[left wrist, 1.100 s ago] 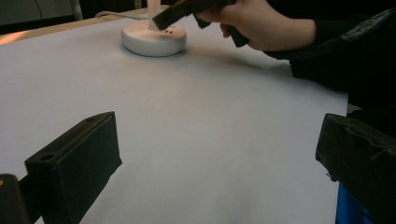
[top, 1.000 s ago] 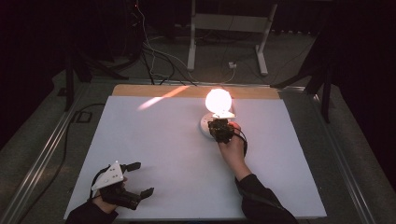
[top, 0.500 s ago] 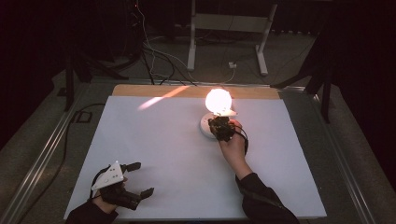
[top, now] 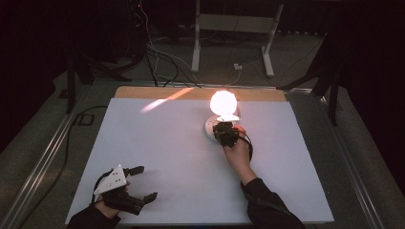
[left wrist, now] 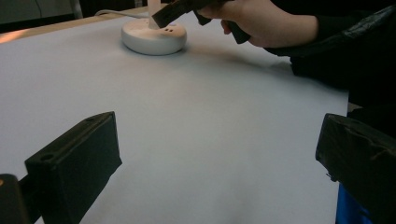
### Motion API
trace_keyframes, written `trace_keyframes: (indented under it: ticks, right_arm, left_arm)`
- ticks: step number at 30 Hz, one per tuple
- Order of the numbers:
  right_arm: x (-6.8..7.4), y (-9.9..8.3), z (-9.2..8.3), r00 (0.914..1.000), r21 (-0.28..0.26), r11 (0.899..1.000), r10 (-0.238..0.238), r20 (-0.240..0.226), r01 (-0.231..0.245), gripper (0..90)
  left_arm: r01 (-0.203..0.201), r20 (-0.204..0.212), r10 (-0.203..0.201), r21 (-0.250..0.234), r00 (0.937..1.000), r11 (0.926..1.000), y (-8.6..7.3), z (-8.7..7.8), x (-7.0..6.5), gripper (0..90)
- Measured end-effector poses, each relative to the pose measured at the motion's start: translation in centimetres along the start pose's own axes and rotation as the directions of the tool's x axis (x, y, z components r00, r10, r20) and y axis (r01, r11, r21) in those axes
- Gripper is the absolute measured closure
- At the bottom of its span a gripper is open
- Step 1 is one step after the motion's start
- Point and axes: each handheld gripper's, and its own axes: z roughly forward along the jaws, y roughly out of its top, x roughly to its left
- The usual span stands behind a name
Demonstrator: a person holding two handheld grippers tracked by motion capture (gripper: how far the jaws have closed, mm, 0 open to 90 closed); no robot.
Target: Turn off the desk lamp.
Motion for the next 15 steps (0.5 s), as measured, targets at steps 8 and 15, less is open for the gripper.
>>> trace_keyframes:
  ticks: [8, 15]
  right_arm:
    - [-0.03, -0.26, 0.26, 1.0, 0.012, 1.0, -0.002, 0.002, 0.002, 89.8]
    - [-0.05, -0.56, 0.48, 1.0, 0.016, 1.0, 0.004, 0.0, -0.004, 89.7]
  left_arm:
    - [0.002, 0.0, -0.002, 0.001, 1.0, 1.0, -0.01, 0.01, 0.02, 0.5]
    - [0.0, -0.001, 0.0, 0.001, 1.0, 1.0, -0.02, -0.01, 0.01, 0.6]
